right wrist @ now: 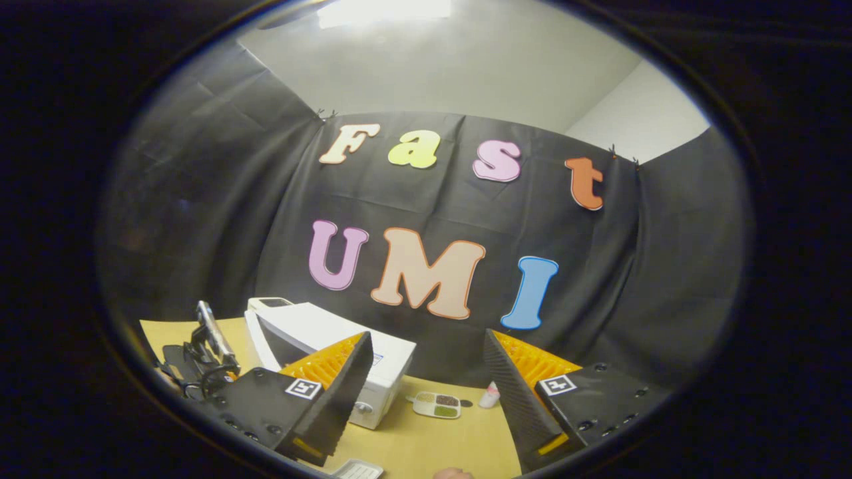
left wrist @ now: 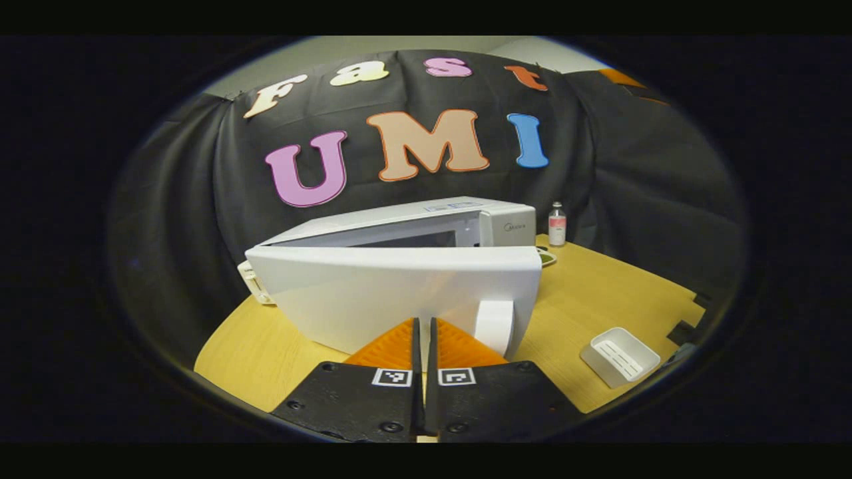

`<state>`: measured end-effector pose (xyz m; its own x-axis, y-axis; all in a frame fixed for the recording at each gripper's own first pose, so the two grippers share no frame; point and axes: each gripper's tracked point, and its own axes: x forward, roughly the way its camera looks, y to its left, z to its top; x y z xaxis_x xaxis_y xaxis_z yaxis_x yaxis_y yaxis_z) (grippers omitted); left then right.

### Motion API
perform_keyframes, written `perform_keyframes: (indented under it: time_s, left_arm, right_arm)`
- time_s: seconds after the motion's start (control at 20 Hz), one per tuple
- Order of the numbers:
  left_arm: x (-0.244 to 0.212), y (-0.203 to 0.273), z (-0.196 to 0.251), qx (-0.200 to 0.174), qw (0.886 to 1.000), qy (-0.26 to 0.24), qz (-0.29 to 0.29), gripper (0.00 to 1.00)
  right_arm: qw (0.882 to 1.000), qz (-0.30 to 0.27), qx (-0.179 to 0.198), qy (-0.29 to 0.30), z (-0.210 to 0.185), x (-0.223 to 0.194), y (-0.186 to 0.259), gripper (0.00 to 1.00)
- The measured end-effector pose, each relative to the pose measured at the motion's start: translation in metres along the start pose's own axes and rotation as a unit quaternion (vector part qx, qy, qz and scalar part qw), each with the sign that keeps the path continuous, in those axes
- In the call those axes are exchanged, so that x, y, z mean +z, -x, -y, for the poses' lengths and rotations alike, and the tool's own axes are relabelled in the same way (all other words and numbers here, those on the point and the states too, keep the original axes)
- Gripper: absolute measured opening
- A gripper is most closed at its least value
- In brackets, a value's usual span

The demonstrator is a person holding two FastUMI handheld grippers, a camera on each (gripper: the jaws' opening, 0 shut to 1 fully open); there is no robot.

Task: Open the microwave oven with the left hand, put the food in, and close the microwave oven.

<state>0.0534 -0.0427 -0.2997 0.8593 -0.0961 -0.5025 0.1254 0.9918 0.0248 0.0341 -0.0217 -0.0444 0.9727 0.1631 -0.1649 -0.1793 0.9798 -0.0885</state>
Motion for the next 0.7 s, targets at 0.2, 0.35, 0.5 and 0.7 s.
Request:
perform_keyframes:
  time_s: [0.2,0.35,0.5,0.7]
  left_arm:
    - [0.007,-0.021,0.011,0.000,1.000,-0.003,0.004,0.00]
    - [0.012,-0.039,0.016,0.003,1.000,0.031,0.003,0.00]
    - [0.028,-0.053,0.018,0.007,0.999,0.032,0.013,0.00]
    - [0.051,-0.072,0.022,0.004,0.999,0.018,0.034,0.00]
  right_arm:
    - [1.000,-0.004,-0.005,0.004,0.012,-0.003,0.001,0.96]
    - [1.000,-0.009,-0.007,-0.006,0.016,-0.007,-0.001,0.97]
    - [1.000,-0.012,-0.009,-0.020,0.019,-0.009,-0.003,0.97]
    - [0.999,-0.015,-0.014,-0.028,0.022,-0.011,-0.007,0.97]
